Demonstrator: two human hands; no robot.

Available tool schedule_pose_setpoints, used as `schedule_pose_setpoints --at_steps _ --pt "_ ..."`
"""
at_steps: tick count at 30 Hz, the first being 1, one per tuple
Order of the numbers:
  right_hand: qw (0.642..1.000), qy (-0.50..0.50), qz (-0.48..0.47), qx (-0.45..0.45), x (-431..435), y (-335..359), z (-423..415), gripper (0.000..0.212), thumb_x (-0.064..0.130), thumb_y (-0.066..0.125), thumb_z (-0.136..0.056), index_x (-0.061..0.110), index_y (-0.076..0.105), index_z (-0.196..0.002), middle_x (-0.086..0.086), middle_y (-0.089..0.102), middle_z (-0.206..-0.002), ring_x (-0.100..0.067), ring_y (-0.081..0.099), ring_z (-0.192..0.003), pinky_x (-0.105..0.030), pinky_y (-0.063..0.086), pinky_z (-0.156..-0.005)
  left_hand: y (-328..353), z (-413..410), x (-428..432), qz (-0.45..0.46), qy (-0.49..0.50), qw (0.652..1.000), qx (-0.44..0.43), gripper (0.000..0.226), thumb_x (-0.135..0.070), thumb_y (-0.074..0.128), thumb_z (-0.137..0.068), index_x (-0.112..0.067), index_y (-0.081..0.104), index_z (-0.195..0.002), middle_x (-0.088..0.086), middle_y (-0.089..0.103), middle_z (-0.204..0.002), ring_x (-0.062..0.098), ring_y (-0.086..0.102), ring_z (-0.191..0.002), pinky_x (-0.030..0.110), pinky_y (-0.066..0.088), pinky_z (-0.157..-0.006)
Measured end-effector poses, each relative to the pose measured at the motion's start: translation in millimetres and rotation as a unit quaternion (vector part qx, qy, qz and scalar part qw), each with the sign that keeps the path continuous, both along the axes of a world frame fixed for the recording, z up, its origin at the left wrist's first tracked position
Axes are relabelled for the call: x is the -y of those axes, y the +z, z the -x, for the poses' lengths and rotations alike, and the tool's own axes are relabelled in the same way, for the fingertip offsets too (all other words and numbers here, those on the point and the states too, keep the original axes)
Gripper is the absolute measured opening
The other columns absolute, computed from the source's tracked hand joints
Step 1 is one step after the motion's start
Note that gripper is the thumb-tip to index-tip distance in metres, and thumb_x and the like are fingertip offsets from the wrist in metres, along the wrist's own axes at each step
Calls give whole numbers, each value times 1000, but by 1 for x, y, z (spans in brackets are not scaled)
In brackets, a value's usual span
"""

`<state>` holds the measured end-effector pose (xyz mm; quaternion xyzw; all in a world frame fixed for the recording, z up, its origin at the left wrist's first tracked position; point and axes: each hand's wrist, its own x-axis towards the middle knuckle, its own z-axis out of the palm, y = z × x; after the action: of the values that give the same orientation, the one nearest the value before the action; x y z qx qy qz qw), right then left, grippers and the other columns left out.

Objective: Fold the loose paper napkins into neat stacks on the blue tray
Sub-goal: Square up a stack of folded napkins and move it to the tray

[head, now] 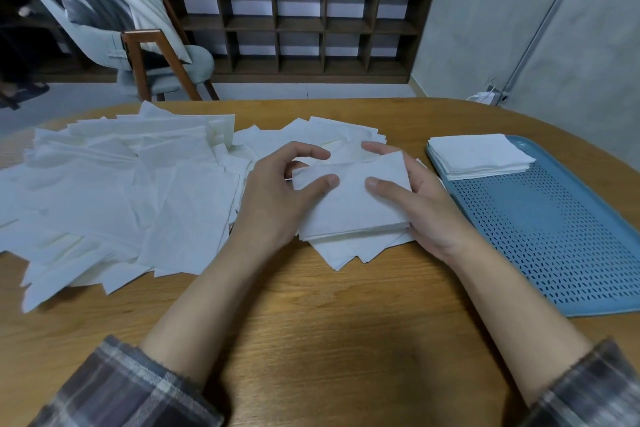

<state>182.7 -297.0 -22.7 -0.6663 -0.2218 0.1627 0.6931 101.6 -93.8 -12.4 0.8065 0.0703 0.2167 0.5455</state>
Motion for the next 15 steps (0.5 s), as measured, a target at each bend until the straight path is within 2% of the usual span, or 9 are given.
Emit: schedule_pose_setpoints --at_steps 5,12,15 --pt "999 -1 17 36 0 1 1 59 9 71 -98 44 57 -143 15 70 -131 -14 68 -122 -38 55 -103 -2 -1 0 1 -3 1000 -6 24 -28 86 -87 -33 75 -108 -11 74 -94 6 69 -86 25 58 -73" --pt "999 -17 18 46 1 0 0 62 10 71 -99 49 54 -144 4 67 -138 -16 67 -123 -34 56 -96 -2 -2 0 -5 -6 1000 -13 24 -29 85 -89 -36 74 -109 -12 73 -95 3 68 -88 20 56 -70" --pt "998 -15 23 54 0 0 0 62 13 72 -99 51 53 -144 2 65 -142 -18 67 -124 -39 58 -99 -4 -2 0 -10 -4 1000 -10 23 -29 84 -89 -35 74 -109 -11 72 -94 3 67 -87 19 55 -69"
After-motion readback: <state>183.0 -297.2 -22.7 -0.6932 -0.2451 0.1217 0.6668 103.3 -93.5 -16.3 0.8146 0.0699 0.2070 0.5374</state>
